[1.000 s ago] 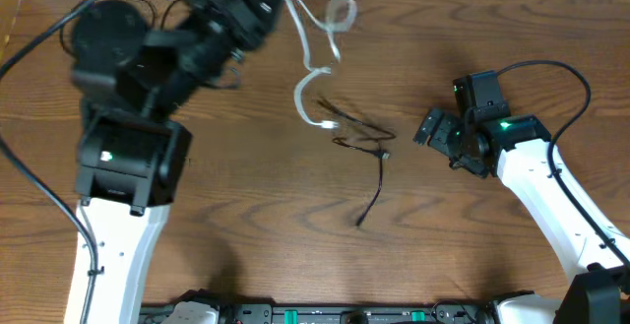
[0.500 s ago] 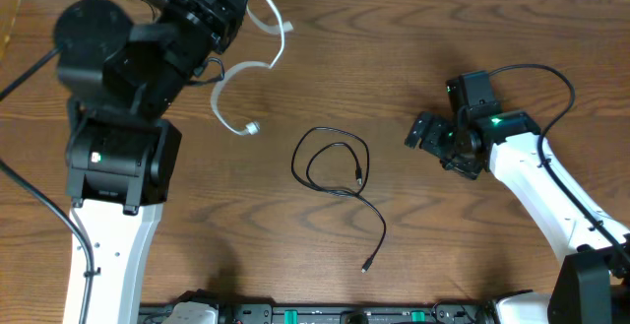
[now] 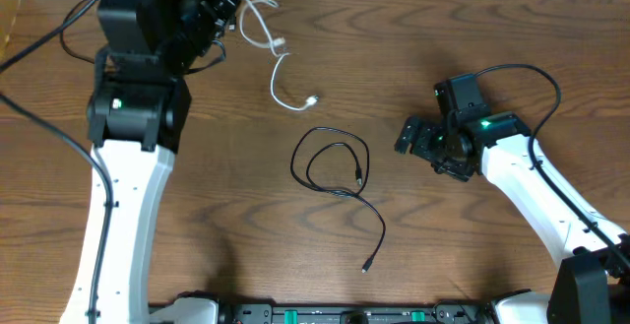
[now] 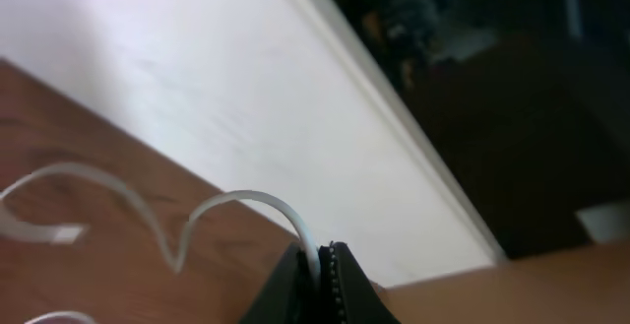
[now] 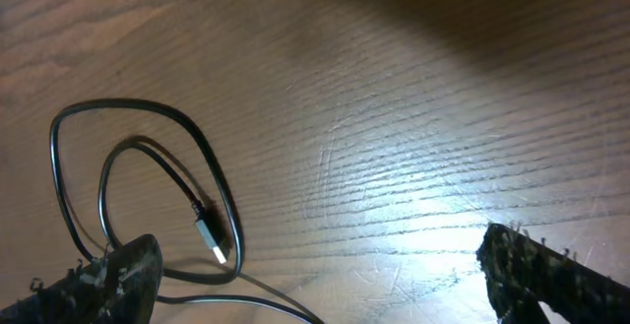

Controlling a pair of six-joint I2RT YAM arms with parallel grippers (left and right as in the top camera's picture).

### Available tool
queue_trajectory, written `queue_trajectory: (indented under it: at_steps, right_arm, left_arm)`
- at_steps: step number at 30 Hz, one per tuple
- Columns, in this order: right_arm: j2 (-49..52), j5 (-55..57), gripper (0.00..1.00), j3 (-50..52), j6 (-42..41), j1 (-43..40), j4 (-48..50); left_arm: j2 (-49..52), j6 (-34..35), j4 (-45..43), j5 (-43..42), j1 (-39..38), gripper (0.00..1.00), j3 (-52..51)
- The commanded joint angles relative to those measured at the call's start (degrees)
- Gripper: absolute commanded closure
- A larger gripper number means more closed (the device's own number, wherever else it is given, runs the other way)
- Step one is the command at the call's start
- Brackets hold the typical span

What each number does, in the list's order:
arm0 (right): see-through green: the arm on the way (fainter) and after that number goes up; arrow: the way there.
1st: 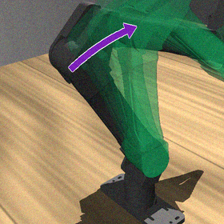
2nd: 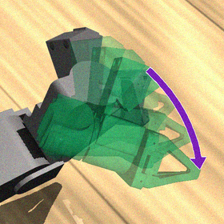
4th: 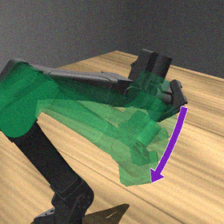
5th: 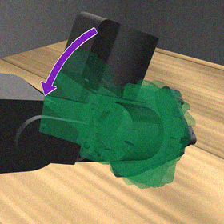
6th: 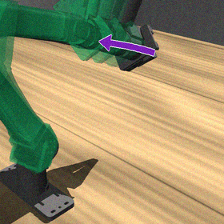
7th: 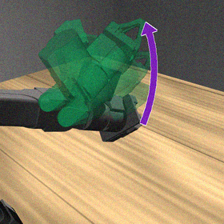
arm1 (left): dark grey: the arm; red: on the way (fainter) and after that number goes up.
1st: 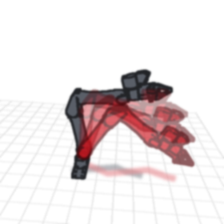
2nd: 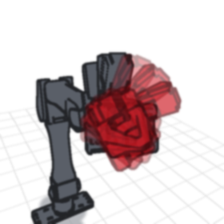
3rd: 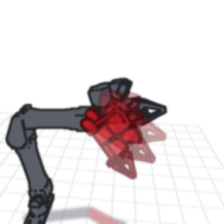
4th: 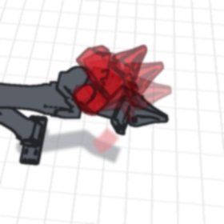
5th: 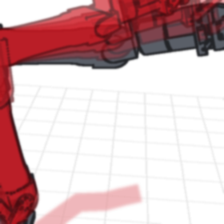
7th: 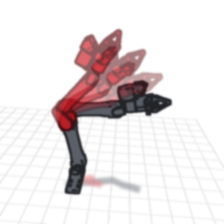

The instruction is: Untangle cables

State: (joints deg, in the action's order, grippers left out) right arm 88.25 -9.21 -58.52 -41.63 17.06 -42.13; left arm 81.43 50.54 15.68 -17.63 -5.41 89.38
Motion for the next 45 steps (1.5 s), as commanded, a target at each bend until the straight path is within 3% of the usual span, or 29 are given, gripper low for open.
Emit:
queue_trajectory:
  at_steps: [1,11,17,25,29,34,39,45]
  right_arm:
    - [0.17,0.04,0.01,-0.07,0.57,0.57,0.15]
    - [0.17,0.04,0.01,-0.07,0.57,0.57,0.37]
    - [0.17,0.04,0.01,-0.07,0.57,0.63,0.42]
    - [0.17,0.02,0.01,-0.07,0.57,0.63,0.55]
    - [0.17,0.04,0.01,-0.07,0.57,0.68,0.42]
    - [0.17,0.02,0.01,-0.07,0.57,0.68,0.46]
    - [0.17,-0.85,0.01,-0.07,0.55,0.68,0.57]
    - [0.17,-0.83,0.01,-0.07,0.55,0.68,0.68]
  left_arm:
    - [2.08,-2.29,0.79,0.76,3.50,0.93,0.37]
    - [6.16,-2.34,7.19,0.81,14.84,0.92,0.37]
    - [7.85,-11.89,7.45,0.79,23.26,0.93,0.33]
    - [12.92,-15.32,3.96,0.81,33.86,0.93,0.31]
    - [16.11,-28.26,-3.32,1.66,38.91,0.93,0.31]
    - [16.41,-41.33,-9.31,16.90,40.96,0.93,0.33]
    - [16.68,-58.97,-14.34,23.74,41.09,0.92,0.33]
    - [20.11,-66.03,-14.19,30.12,41.68,0.93,0.33]
